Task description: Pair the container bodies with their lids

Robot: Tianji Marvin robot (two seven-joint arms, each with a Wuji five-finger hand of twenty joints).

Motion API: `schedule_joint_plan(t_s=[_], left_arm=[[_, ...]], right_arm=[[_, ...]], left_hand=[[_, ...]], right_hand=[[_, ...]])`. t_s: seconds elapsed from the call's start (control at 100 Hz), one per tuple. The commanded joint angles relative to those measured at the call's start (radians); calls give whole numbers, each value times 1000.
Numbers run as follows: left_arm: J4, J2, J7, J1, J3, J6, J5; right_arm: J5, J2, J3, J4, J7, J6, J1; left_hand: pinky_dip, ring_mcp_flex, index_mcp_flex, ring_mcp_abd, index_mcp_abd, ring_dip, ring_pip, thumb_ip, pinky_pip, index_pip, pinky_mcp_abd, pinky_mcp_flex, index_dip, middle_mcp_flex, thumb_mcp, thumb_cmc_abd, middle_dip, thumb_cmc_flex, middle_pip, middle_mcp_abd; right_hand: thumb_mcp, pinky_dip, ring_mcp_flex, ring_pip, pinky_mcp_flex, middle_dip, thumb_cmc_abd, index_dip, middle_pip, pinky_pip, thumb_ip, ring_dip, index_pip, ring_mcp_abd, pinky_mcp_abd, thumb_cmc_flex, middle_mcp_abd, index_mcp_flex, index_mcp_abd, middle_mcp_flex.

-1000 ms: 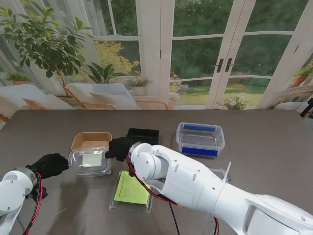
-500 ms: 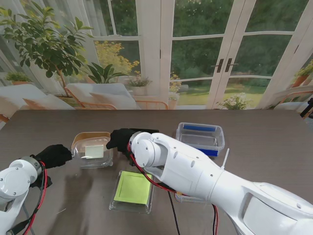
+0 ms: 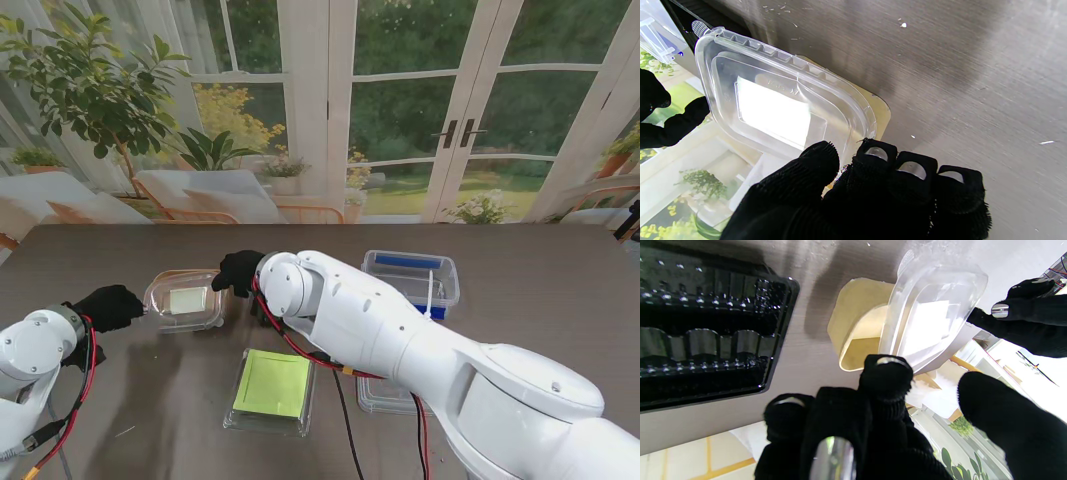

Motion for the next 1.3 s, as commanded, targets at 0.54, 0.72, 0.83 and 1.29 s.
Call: schedule_joint_plan(t_s=[0.54, 0.72, 0.83, 1.29], left_arm=[[133, 0, -27, -129, 54, -38, -22], [163, -1, -26, -150, 69, -33, -24], [176, -1, -21, -159, 75, -37, -20], [178, -4, -7, -172, 85, -22, -13]], right_arm=[[18, -141, 7, 250, 42, -105, 71], [15, -169, 13, 310, 48, -130, 81], [11, -191, 20, 358, 52, -149, 86], [-9, -244, 50, 471, 56, -193, 101]], left_hand=[[22, -13, 14, 60, -102, 18, 13, 8, 40, 9, -17, -20, 1, 3, 5, 39, 15, -21, -5, 26], [22, -16, 15, 60, -100, 18, 13, 8, 40, 10, -17, -20, 1, 1, 3, 40, 15, -19, -6, 25], [22, -14, 16, 60, -101, 18, 14, 8, 40, 11, -17, -20, 1, 0, 1, 40, 15, -18, -6, 25], [25, -26, -7, 57, -94, 18, 13, 12, 37, 2, -20, -31, -2, -20, -55, 60, 15, -95, -9, 27]], right_hand=[[-5, 24, 11, 67, 605, -9, 15, -17, 25, 199, 10, -2, -43, -84, 13, -11, 53, -35, -153, 94], [-7, 23, 11, 67, 605, -9, 16, -15, 25, 198, 10, -2, -40, -84, 15, -11, 53, -36, -151, 94], [-7, 23, 11, 67, 605, -9, 15, -15, 25, 198, 10, -3, -39, -84, 15, -13, 53, -35, -152, 94], [-10, 22, 11, 65, 604, -9, 20, -12, 24, 196, 9, -5, -33, -83, 17, -13, 52, -35, -147, 94]])
